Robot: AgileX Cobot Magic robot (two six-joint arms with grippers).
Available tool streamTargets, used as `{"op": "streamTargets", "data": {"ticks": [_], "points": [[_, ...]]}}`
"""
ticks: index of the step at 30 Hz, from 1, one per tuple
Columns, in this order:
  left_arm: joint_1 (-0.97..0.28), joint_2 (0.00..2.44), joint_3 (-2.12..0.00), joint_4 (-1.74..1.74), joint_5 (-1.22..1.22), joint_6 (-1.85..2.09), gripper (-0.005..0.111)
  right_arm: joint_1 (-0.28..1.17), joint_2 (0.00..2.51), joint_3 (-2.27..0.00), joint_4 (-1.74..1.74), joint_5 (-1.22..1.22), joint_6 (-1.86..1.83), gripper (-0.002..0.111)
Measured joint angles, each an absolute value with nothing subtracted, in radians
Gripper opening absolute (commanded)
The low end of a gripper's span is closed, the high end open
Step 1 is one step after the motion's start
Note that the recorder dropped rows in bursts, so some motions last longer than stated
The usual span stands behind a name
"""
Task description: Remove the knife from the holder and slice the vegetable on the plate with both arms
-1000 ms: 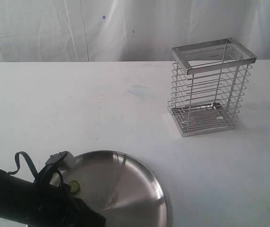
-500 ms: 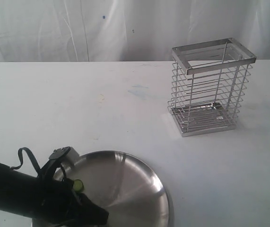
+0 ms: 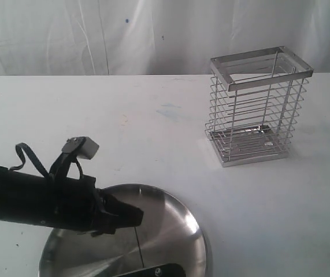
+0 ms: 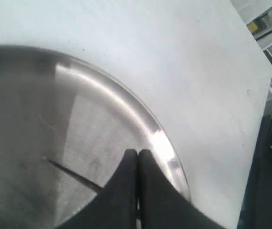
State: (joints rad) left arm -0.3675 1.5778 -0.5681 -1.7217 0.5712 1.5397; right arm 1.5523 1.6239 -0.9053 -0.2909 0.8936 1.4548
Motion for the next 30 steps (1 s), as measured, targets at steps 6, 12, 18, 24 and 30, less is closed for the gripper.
{"op": "streamTargets", "data": {"ticks": [6,12,18,24,30], "points": [[-0.367,1.424,-0.570,-1.550,0.534,1.427,0.000,1.507,1.593,-0.892,-0.272,0.919,1.424,0.000],[-0.367,1.330,-0.570,-1.145,0.443,1.004,0.000,1.436,1.458,-0.887,-0.122,0.904,1.259,0.000],[-0.367,1.326,-0.570,-1.045,0.324,0.870,0.000,1.478,1.346,-0.887,0.074,0.906,1.235,0.000],[-0.367,1.326,-0.570,-1.041,0.290,0.865,0.000,1.529,1.415,-0.887,0.152,0.900,1.252,0.000],[-0.367,1.326,-0.570,-1.041,0.281,0.865,0.000,1.534,1.421,-0.887,0.155,0.887,1.254,0.000]]}}
